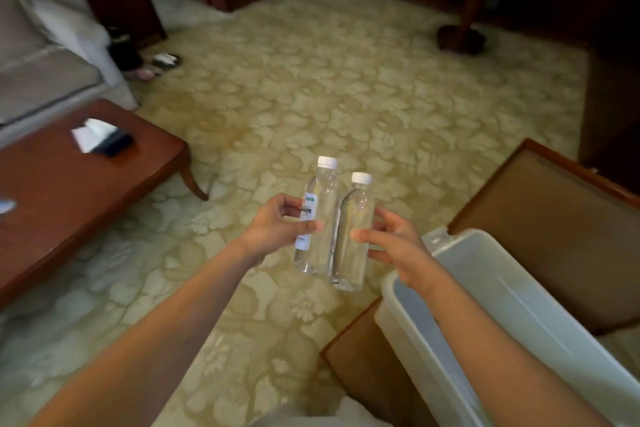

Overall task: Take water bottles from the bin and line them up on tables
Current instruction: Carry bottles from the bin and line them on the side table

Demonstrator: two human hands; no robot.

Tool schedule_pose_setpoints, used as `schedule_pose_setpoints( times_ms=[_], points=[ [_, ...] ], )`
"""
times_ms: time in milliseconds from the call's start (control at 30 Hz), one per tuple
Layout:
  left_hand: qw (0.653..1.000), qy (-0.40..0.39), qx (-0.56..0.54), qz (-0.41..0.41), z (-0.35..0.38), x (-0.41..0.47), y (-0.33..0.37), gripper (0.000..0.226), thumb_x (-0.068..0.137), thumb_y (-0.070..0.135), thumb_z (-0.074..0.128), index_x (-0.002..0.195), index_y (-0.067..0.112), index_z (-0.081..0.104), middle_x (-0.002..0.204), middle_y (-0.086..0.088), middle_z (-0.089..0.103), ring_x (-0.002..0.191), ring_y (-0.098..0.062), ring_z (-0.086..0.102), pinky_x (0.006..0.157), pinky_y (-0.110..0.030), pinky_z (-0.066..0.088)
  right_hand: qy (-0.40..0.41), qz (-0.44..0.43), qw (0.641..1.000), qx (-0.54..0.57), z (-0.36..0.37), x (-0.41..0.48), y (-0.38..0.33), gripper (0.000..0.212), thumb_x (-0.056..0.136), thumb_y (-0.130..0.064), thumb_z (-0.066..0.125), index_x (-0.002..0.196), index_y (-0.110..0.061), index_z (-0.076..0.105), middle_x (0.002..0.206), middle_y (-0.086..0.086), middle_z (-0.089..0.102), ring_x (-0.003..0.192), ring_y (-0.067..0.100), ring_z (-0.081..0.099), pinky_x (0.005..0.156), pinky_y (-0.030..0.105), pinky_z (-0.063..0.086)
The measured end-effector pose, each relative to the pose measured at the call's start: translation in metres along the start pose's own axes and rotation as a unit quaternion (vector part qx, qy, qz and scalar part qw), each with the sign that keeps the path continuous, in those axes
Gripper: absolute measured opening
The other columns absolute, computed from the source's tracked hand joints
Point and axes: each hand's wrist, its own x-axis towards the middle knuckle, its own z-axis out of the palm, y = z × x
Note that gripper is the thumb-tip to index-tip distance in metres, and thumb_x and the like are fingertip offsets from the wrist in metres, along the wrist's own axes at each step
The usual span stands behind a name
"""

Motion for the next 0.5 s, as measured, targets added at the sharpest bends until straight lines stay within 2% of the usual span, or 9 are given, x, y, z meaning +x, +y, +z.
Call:
schedule_pose_setpoints(
  times_ms=[67, 167, 300, 367, 433, 500],
  points=[
    [0.999, 0.028, -0.013, 0.009, -0.045, -0.025, -0.001, 0.054, 0.072, 0.018, 0.086, 0.116, 0.011, 0.055, 0.114, -0.009, 0.065, 0.087, -0.016, 0.066, 0.077, -0.037, 0.057, -0.038, -0.017, 0.999, -0.009, 0.045, 0.0, -0.011, 0.054, 0.072, -0.005, 0.084, 0.117, -0.031, 0.07, 0.096, 0.008, 0.051, 0.093, 0.018, 0.065, 0.07, 0.03, 0.06],
    [0.996, 0.074, -0.04, 0.019, -0.113, -0.066, -0.006, 0.053, 0.072, 0.017, 0.086, 0.115, 0.012, 0.055, 0.103, -0.002, 0.066, 0.081, -0.011, 0.066, 0.075, -0.033, 0.055, -0.089, -0.044, 0.995, -0.031, 0.118, -0.008, -0.026, 0.052, 0.073, -0.001, 0.082, 0.118, -0.026, 0.07, 0.083, -0.001, 0.043, 0.083, 0.014, 0.061, 0.066, 0.025, 0.058],
    [0.989, 0.129, -0.059, 0.039, -0.195, -0.126, -0.02, 0.064, 0.055, 0.027, 0.09, 0.108, 0.014, 0.057, 0.096, 0.001, 0.069, 0.084, -0.013, 0.069, 0.086, -0.046, 0.056, -0.155, -0.063, 0.984, -0.058, 0.21, -0.018, -0.035, 0.059, 0.07, 0.0, 0.083, 0.124, -0.019, 0.068, 0.087, 0.003, 0.044, 0.084, 0.016, 0.063, 0.066, 0.027, 0.059],
    [0.982, 0.164, -0.075, 0.048, -0.231, -0.158, -0.029, 0.07, 0.049, 0.031, 0.091, 0.107, 0.013, 0.057, 0.095, 0.0, 0.071, 0.085, -0.016, 0.07, 0.087, -0.049, 0.056, -0.192, -0.072, 0.976, -0.068, 0.255, -0.025, -0.037, 0.059, 0.069, 0.0, 0.084, 0.123, -0.02, 0.068, 0.089, 0.004, 0.046, 0.084, 0.016, 0.065, 0.07, 0.032, 0.061],
    [0.974, 0.202, -0.091, 0.05, -0.261, -0.189, -0.039, 0.072, 0.046, 0.031, 0.094, 0.105, 0.013, 0.057, 0.097, -0.003, 0.072, 0.086, -0.018, 0.071, 0.086, -0.048, 0.058, -0.23, -0.078, 0.967, -0.076, 0.298, -0.034, -0.038, 0.05, 0.071, 0.002, 0.082, 0.111, -0.024, 0.072, 0.081, -0.002, 0.052, 0.083, 0.015, 0.066, 0.082, 0.041, 0.061],
    [0.963, 0.241, -0.11, 0.052, -0.287, -0.22, -0.052, 0.061, 0.057, 0.02, 0.094, 0.104, 0.013, 0.056, 0.099, -0.007, 0.071, 0.084, -0.019, 0.071, 0.083, -0.046, 0.058, -0.272, -0.078, 0.955, -0.086, 0.339, -0.045, -0.039, 0.048, 0.071, 0.003, 0.082, 0.108, -0.025, 0.072, 0.073, -0.01, 0.058, 0.081, 0.012, 0.068, 0.089, 0.043, 0.057]
  ],
)
